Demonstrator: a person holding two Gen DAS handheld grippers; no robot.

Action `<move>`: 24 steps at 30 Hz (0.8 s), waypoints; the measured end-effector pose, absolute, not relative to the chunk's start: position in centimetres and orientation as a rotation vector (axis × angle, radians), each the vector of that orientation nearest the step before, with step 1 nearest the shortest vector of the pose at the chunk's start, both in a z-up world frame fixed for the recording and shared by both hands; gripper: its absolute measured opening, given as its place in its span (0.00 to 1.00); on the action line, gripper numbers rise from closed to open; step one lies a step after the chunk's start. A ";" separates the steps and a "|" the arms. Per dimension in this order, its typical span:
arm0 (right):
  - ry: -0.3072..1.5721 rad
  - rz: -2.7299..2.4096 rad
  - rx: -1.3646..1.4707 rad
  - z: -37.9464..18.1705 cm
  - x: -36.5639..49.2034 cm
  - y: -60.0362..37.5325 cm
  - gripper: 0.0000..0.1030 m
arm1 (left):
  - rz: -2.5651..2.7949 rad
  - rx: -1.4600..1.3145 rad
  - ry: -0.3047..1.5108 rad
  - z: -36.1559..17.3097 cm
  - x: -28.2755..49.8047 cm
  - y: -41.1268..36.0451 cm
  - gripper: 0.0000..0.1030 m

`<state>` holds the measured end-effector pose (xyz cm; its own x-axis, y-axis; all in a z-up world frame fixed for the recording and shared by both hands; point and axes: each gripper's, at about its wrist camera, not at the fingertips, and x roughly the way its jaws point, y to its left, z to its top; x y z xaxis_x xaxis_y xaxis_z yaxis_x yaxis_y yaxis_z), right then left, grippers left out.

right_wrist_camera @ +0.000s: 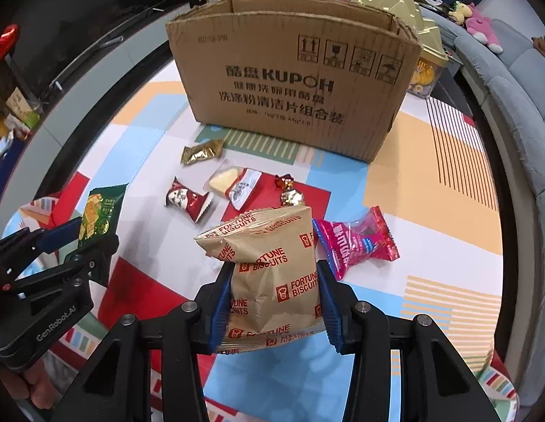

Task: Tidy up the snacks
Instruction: 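Close left tool on green cracker packet while right tool grasps FORTUNE BISCUITS packet, then carry green packet with left tool while right tool carries biscuit packet over box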

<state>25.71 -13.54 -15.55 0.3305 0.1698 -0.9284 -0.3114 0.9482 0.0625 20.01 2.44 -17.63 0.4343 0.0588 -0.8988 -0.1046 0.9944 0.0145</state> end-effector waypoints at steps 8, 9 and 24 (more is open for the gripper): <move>1.165 0.314 -0.114 -14.1 25.9 -13.7 0.45 | 0.091 -0.032 1.090 -16.2 20.5 1.9 0.43; 1.161 0.313 -0.110 -13.9 26.0 -13.8 0.45 | 0.089 -0.030 1.087 -16.0 20.5 1.9 0.43; 1.100 0.300 -0.075 -10.8 27.0 -14.4 0.45 | 0.062 0.006 1.015 -12.8 21.8 0.9 0.43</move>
